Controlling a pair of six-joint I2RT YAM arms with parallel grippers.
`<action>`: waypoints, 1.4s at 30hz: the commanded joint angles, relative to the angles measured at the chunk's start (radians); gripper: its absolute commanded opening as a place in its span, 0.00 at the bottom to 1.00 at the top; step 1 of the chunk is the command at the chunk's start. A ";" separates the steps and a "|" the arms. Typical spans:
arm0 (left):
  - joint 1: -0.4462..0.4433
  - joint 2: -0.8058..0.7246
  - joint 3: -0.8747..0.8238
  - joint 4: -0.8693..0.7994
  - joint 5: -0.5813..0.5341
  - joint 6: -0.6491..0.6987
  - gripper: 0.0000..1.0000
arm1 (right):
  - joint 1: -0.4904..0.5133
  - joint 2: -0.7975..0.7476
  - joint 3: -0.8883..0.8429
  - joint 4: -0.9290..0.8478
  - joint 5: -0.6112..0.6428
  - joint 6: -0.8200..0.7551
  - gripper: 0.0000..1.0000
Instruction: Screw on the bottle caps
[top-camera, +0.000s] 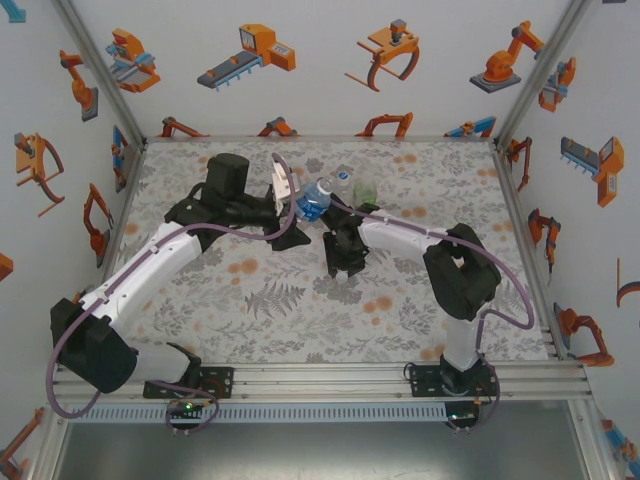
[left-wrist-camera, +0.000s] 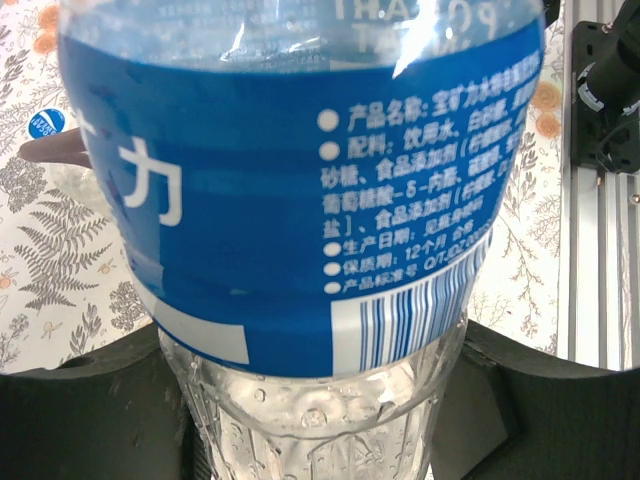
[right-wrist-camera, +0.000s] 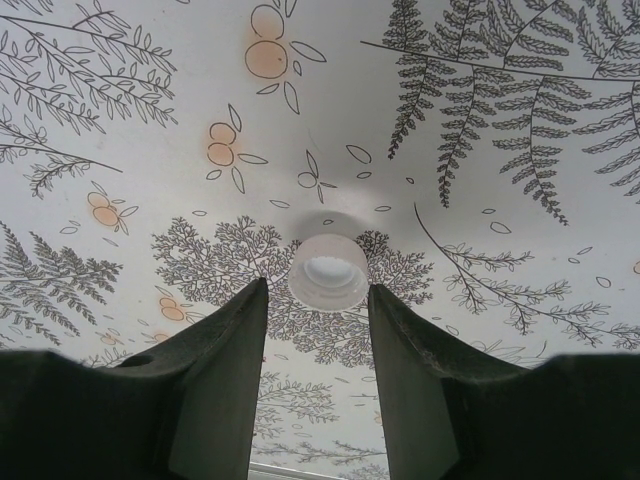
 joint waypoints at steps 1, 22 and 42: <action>-0.004 -0.020 -0.007 0.019 0.014 -0.015 0.07 | 0.006 0.011 0.015 0.003 -0.007 -0.006 0.43; -0.007 -0.014 -0.007 0.016 0.013 -0.015 0.07 | 0.006 0.039 -0.004 0.020 -0.014 -0.007 0.41; -0.015 0.006 -0.002 0.016 0.019 -0.019 0.07 | -0.020 -0.072 -0.172 0.260 -0.206 0.077 0.19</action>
